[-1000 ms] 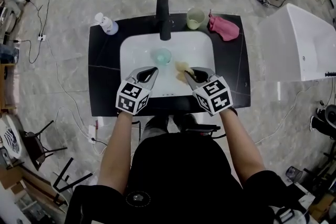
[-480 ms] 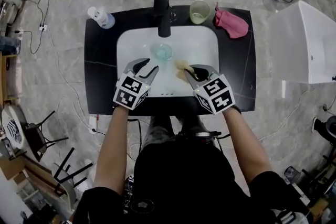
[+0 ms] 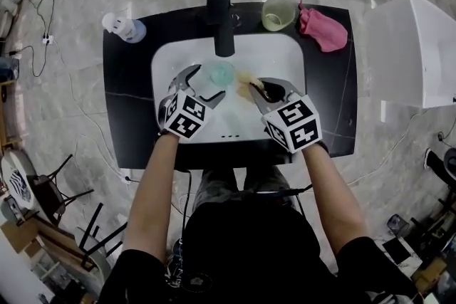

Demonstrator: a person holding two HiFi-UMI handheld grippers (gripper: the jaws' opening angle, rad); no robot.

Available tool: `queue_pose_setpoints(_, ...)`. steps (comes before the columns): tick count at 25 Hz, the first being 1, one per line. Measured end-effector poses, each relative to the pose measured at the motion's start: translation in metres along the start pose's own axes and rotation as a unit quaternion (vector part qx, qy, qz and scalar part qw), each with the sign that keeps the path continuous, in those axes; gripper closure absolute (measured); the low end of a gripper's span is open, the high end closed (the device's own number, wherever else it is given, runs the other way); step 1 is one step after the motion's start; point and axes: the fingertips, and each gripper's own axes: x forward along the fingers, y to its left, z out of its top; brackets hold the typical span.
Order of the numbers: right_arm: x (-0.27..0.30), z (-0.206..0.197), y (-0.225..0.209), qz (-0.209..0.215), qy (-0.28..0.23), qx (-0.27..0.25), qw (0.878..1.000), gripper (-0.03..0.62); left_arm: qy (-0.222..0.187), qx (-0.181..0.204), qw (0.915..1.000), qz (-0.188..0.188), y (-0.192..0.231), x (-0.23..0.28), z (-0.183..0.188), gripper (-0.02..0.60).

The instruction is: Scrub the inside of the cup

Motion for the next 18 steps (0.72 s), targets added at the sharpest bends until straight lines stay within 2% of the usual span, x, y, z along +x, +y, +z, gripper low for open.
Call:
queue_pose_setpoints(5, 0.013, 0.001, -0.008, -0.006, 0.002, 0.011, 1.000, 0.551, 0.021, 0.024, 0.9990, -0.030, -0.004, 0.028, -0.016, 0.160)
queue_pose_setpoints(9, 0.023, 0.000, -0.013, -0.007, 0.005, 0.018, 1.000, 0.551, 0.019, 0.031, 0.9988, -0.034, -0.004, 0.049, -0.021, 0.144)
queue_pose_setpoints(12, 0.029, 0.001, -0.015, -0.007, 0.007, 0.023, 1.000, 0.551, 0.023, 0.021, 0.9989, -0.035, -0.004, 0.066, -0.028, 0.144)
queue_pose_setpoints(18, 0.035, -0.004, -0.016, -0.004, 0.016, 0.025, 1.000, 0.551, -0.002, 0.006, 0.9998, -0.020, -0.001, 0.082, -0.026, 0.150)
